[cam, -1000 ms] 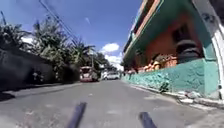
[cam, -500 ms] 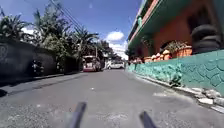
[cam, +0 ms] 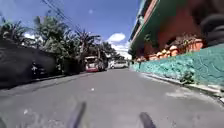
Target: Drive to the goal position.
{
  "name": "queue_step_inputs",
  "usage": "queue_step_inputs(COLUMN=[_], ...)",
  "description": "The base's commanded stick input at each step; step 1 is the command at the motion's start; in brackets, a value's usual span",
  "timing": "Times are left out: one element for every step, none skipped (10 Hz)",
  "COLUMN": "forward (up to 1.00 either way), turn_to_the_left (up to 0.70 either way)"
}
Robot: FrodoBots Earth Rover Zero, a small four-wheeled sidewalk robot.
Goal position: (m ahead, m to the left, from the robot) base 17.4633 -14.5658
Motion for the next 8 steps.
queue_step_inputs(forward=[0.70,0.70,0.70,0.70,0.74,0.85,0.85,0.96], turn_to_the_left=[0.00,0.00,0.03,0.06,0.09,0.08,0.00,0.00])
